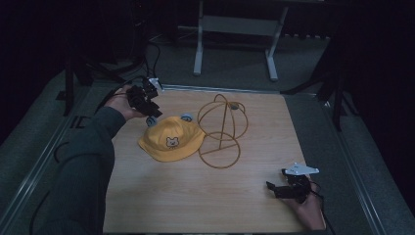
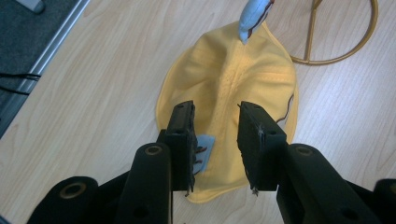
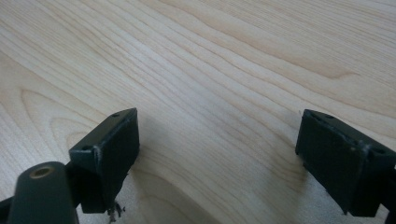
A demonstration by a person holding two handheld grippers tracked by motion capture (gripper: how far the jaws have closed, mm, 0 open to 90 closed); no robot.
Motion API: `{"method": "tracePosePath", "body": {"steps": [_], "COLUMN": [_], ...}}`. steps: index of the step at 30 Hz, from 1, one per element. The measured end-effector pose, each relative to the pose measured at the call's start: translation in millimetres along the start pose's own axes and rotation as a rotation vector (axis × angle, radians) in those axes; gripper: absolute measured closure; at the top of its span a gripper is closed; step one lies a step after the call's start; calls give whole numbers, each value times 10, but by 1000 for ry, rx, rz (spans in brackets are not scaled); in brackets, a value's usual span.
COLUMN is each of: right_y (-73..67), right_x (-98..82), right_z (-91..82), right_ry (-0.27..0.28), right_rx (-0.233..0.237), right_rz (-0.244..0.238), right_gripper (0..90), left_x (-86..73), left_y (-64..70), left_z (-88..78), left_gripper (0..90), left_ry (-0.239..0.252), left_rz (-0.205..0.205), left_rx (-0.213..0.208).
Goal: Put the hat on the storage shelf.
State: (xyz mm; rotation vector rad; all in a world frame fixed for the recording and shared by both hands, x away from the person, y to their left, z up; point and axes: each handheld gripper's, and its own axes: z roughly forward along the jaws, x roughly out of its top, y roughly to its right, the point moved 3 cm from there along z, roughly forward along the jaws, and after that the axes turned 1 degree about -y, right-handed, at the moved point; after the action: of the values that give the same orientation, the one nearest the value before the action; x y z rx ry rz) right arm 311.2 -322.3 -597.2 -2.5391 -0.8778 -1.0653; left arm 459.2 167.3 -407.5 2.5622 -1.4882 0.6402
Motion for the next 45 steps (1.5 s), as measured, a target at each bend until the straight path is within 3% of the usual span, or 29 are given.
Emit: {"method": "tracePosePath", "body": {"steps": [9,17,24,27,31,33,45], "right_y": [-1,1,2,2,2,2,4], "right_x": [0,-4,-4,-5,-5,-5,-6], "right_z": [0,-2,-3,-4,-3,-3,-4], "right_ry": [0,3,2,3,3,3,2], "right_rx": [0,1,0,1,1,1,0], "right_rz": [1,-4,-6,-6,-6,-6,-8], "right_gripper": [134,137,137,137,137,137,137], "left_x": [81,132,160,154,164,166,97], "left_y": [-3,38,61,70,87,97,64], "left_z": [170,416,586,644,647,631,361], "left_gripper": [641,611,586,615,769,806,827], "left_ry": [-11,-73,-117,-145,-154,-149,-111], "left_rz": [-2,23,43,55,60,63,42], "left_rx": [-16,-47,-35,-29,-23,-28,30]}}
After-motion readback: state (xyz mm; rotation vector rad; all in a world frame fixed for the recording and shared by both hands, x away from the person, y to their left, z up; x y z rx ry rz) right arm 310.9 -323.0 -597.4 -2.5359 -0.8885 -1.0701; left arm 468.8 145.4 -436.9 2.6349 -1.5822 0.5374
